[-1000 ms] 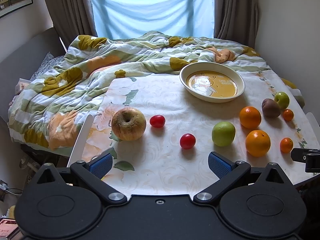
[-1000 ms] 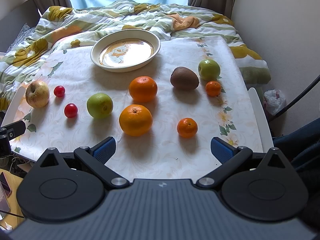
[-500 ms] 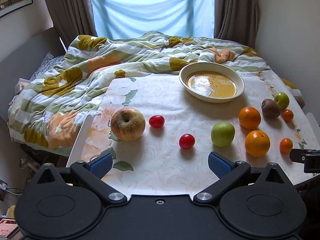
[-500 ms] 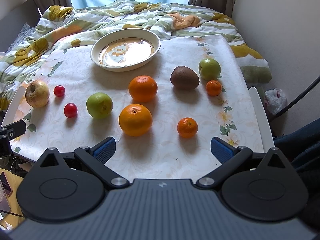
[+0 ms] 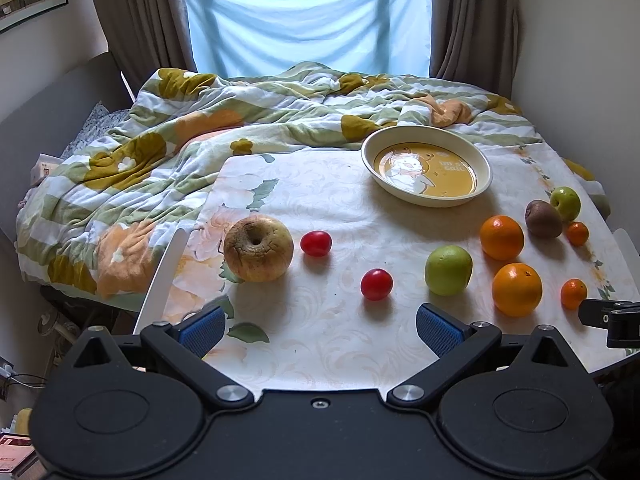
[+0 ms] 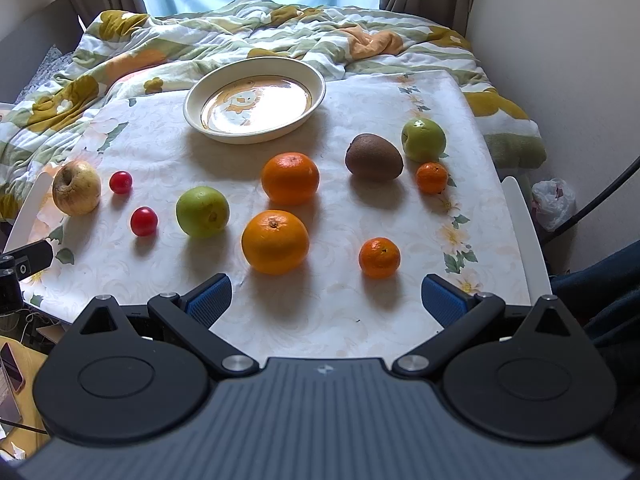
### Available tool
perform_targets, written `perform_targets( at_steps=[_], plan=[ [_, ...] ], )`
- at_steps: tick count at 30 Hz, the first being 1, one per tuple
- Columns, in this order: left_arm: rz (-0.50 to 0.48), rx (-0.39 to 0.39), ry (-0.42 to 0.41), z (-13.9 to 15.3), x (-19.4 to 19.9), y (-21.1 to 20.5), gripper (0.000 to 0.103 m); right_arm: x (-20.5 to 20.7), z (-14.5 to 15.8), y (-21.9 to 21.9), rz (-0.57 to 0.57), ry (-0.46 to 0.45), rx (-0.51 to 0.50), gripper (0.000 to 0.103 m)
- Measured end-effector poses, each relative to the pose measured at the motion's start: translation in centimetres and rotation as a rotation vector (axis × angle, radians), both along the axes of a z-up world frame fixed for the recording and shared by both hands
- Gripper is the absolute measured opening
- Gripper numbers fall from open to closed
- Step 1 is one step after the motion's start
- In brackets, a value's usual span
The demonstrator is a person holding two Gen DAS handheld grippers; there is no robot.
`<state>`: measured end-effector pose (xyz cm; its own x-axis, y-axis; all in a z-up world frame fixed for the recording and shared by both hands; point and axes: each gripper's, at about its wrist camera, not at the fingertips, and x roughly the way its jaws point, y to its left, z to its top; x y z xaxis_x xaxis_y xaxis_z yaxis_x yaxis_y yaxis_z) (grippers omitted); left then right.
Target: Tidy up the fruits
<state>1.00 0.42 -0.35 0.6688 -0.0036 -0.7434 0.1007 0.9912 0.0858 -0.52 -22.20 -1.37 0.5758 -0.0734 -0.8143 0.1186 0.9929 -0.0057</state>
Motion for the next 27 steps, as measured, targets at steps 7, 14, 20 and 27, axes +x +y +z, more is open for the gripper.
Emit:
perform_targets(
  at_steps=[7, 14, 20, 27],
  plan=[
    [-0.001, -0.002, 0.0, 0.0, 0.02, 0.01, 0.103, 0.09, -0.09, 0.05, -0.001, 0.0, 0.0, 0.103],
    [0.0, -0.004, 0.0, 0.06, 0.04, -0.02, 0.103, 0.0, 0.02, -0.02, 0.0, 0.001, 0.001, 0.103],
    [0.001, -0.004, 0.0, 0.09, 0.05, 0.0, 0.103, 0.1, -0.11, 0.18, 0.002, 0.0, 0.001, 0.103],
    [0.006, -0.004, -0.006, 0.42, -0.03, -0.14, 0.103, 0.15, 0.2, 0.95, 0.007, -0.002, 0.003, 0.103]
  ],
)
